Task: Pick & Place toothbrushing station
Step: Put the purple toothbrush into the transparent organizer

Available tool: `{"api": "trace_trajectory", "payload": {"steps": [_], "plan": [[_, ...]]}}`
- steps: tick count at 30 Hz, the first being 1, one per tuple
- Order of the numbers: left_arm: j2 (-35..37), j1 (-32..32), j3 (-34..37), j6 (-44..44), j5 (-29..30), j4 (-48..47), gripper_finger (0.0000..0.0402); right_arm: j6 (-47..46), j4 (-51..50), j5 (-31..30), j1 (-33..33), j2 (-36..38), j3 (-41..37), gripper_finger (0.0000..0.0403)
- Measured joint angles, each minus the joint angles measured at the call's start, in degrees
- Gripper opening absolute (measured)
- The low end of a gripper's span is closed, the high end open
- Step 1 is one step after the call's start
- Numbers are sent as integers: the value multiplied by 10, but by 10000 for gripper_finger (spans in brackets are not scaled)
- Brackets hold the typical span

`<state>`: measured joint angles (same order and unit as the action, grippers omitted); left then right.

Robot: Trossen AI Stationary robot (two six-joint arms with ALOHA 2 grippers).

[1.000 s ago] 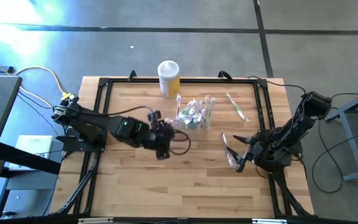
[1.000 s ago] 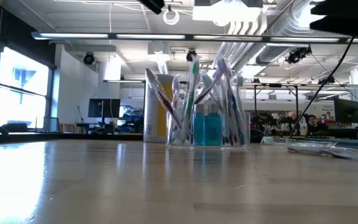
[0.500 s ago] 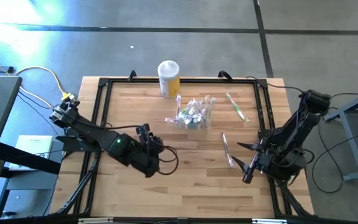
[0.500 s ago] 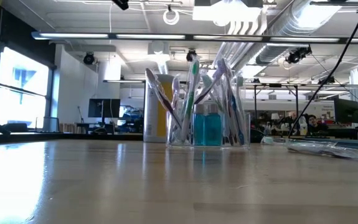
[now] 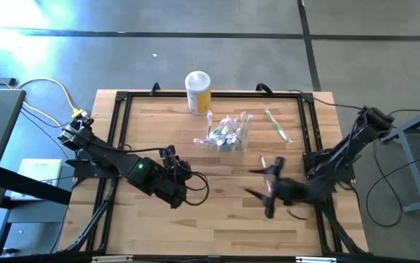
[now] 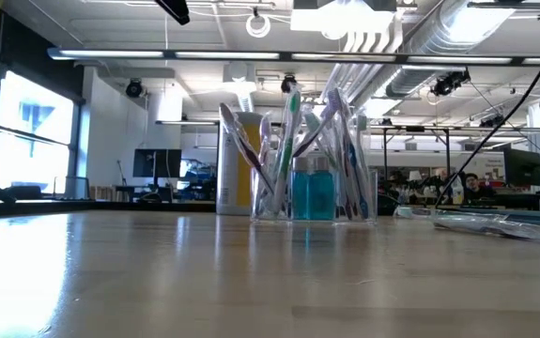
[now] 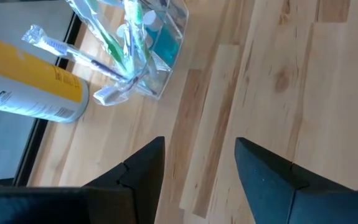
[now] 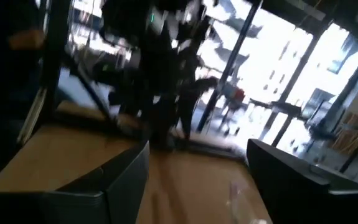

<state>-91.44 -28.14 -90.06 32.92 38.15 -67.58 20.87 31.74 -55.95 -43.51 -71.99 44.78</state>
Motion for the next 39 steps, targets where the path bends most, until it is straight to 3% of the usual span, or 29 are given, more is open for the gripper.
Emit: {"api": "trace_trajectory", "payload": {"steps": [1,4,7,12,16,20,29,39], "plan": [[0,0,0,-1,0,-1,187,-68,-100,28,23,0,21,262],[0,0,0,-1,-1,-4,187,-325,-386,189,105,-9,85,262],[0,0,0,-1,-1,-7,187,-526,-562,262,169,-25,128,262],[0,0,0,5,-1,-9,187,-701,-770,379,243,-26,138,262],[-4,0,0,6,-2,-2,187,-794,-876,458,265,-26,105,262],[-6,0,3,10,-2,11,187,-833,-896,516,269,-26,45,262],[-9,0,71,8,-3,70,187,-843,-742,512,286,-26,-52,262],[-9,0,127,-30,-2,180,187,-843,-640,513,322,-26,-137,262]]}}
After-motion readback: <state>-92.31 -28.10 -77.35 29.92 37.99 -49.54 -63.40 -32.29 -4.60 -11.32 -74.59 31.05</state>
